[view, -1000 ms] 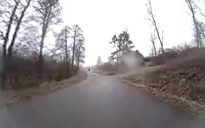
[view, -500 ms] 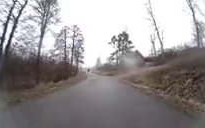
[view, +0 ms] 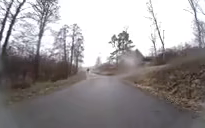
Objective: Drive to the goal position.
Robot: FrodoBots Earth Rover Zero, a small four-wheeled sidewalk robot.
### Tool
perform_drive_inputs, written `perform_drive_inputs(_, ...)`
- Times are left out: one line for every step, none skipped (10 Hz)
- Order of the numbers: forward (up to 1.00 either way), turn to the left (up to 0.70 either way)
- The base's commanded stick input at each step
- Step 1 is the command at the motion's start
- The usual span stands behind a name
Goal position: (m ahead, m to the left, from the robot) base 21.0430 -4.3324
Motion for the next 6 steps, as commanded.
perform_drive_inputs(0.70, 0.00)
perform_drive_inputs(0.70, 0.00)
perform_drive_inputs(0.70, 0.00)
perform_drive_inputs(0.70, 0.00)
perform_drive_inputs(0.70, 0.00)
perform_drive_inputs(0.70, 0.00)
